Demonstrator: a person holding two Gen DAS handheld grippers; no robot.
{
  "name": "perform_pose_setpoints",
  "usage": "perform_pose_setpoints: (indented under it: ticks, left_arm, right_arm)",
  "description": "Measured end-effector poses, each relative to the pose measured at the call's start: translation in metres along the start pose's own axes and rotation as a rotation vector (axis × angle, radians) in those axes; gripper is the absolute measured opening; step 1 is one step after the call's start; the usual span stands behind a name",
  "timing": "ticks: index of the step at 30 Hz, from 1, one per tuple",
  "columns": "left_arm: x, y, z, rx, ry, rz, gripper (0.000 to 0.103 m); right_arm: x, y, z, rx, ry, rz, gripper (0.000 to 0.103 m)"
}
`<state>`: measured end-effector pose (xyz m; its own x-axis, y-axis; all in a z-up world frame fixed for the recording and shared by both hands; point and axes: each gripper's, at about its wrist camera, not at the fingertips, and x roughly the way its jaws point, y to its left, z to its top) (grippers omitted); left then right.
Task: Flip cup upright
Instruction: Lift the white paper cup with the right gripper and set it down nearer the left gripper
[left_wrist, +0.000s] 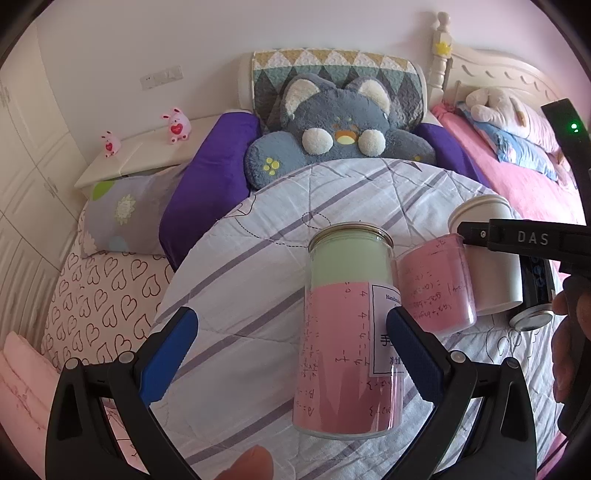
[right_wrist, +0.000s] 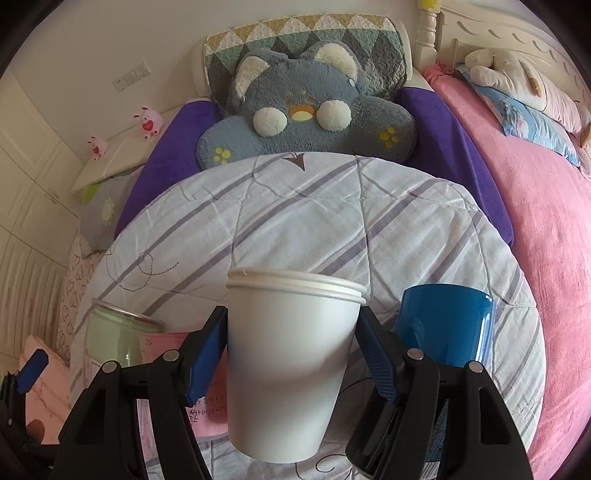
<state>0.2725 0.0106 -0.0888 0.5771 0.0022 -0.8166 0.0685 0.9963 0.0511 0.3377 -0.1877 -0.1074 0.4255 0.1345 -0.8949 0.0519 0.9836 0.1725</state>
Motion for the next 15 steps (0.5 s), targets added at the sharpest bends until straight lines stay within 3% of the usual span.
perform_pose_setpoints:
  ticks: [9,15]
  left_arm:
    - [-0.021,-0.004,-0.004,0.01,-0.02,0.006,0.103]
    - [-0.057,-0.005,-0.025,0.017,-0.049,0.011,0.103]
  right_arm:
    - [-0.035,0.003,-0.009,-0.009,-0.057,0.038,0.07]
    - [-0.081,0.005,-0.05,-0.035,-0.08,0.106,0.07]
